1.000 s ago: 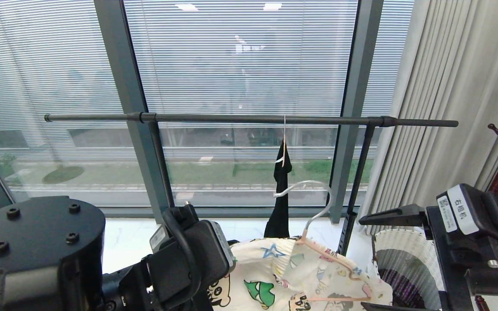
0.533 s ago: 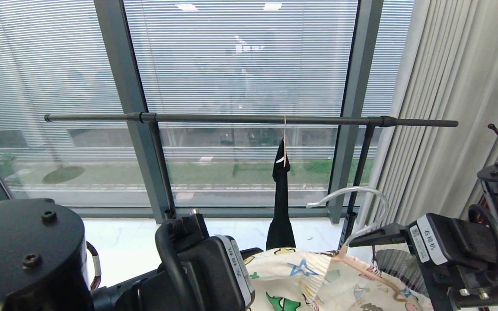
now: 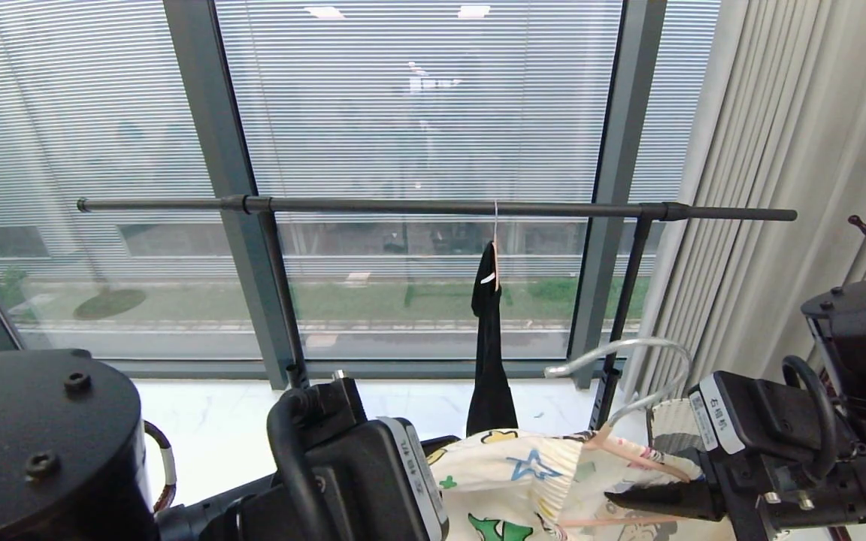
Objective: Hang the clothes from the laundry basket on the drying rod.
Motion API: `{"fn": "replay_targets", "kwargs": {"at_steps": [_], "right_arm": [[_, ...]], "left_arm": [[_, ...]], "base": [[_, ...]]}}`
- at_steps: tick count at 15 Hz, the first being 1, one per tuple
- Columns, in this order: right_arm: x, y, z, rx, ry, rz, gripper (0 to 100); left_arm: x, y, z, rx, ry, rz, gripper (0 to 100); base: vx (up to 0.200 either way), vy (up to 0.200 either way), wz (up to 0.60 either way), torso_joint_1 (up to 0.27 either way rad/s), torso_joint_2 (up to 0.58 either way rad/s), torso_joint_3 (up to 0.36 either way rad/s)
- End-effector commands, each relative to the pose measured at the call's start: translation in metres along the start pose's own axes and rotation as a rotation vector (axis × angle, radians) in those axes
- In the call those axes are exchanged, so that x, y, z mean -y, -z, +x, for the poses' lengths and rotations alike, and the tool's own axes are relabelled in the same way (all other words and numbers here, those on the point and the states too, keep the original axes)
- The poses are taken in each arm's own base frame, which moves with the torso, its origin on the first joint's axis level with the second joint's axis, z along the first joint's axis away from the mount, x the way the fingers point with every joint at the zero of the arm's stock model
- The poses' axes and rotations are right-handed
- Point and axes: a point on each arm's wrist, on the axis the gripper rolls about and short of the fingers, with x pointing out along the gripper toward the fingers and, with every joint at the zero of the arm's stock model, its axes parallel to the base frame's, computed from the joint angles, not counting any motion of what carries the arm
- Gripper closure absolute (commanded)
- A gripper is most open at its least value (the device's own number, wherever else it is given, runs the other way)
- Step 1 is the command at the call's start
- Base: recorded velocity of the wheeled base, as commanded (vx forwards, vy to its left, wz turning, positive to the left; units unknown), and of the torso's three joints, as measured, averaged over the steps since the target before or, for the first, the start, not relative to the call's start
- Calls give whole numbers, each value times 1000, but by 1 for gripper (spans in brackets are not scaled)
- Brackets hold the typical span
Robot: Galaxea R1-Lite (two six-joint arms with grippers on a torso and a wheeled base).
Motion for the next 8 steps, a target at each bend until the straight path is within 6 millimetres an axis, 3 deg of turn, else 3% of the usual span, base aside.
{"fn": "replay_targets", "kwargs": {"at_steps": [1, 3, 4, 8], "right_arm": [[3, 2, -1, -5, 14, 10, 100], [10, 4, -4, 14, 63, -21, 100], [14, 6, -6, 21, 88, -44, 100], [37, 10, -9, 90, 196, -215, 100]], "left_arm": [[3, -1, -1, 8, 12, 6, 100], [5, -2, -1, 10, 20, 10, 100], [6, -2, -1, 7, 22, 5, 0], [4, 0, 0, -25, -26, -14, 0]], "base": [[0, 0, 0, 0, 0, 0], [0, 0, 0, 0, 0, 0], [0, 0, 0, 0, 0, 0], [0, 0, 0, 0, 0, 0]]}}
